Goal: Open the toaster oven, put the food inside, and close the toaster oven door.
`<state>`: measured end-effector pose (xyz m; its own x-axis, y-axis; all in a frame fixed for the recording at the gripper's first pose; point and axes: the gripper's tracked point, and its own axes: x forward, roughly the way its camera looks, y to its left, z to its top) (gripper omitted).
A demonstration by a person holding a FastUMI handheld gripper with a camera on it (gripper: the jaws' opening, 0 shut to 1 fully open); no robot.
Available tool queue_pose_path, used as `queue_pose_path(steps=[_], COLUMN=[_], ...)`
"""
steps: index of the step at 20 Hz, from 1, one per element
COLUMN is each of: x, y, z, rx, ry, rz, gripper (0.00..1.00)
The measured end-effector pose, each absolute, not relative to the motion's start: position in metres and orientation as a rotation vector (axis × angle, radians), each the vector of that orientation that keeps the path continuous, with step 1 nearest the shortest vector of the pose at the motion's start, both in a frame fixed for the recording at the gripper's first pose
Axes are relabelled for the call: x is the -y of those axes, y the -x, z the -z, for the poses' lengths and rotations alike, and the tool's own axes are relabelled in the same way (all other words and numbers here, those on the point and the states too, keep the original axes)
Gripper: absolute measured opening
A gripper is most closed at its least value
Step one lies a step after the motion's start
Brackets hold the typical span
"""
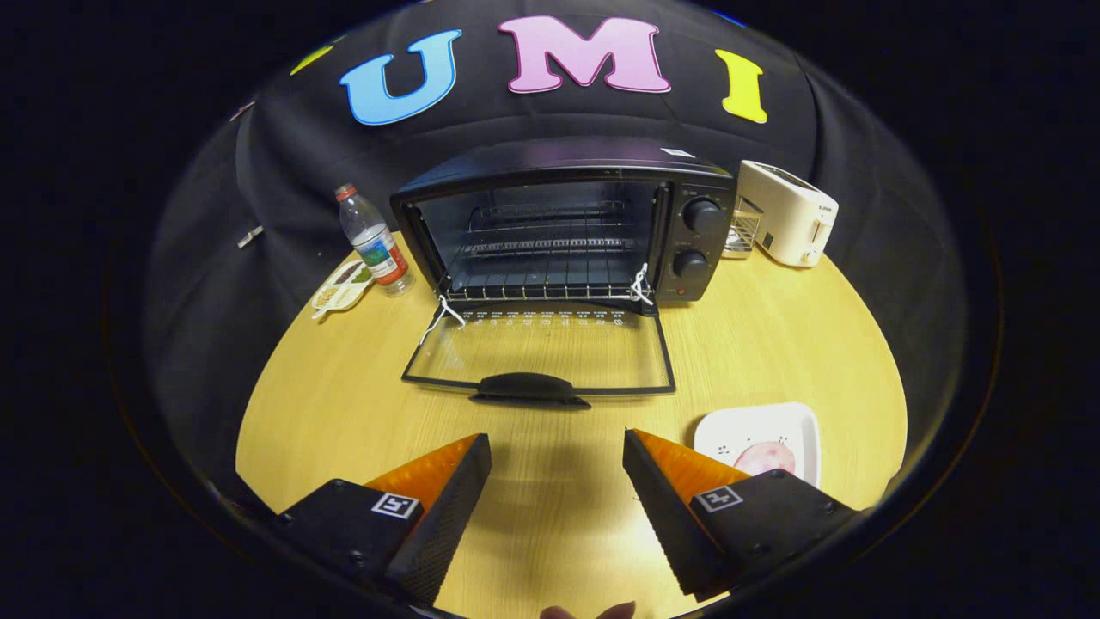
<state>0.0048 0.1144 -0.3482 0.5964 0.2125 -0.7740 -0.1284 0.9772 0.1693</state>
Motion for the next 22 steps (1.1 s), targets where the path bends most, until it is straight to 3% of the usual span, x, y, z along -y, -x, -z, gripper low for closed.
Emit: queue_pose_path(steps=[10, 22], x=[0.036, 0.141], y=[0.030, 0.005], z=[0.352, 0.434], rx=[-1.191, -1.459], ry=[-0.097, -0.120], rz=[-0.190, -0.074], gripper=[0.99, 0.99])
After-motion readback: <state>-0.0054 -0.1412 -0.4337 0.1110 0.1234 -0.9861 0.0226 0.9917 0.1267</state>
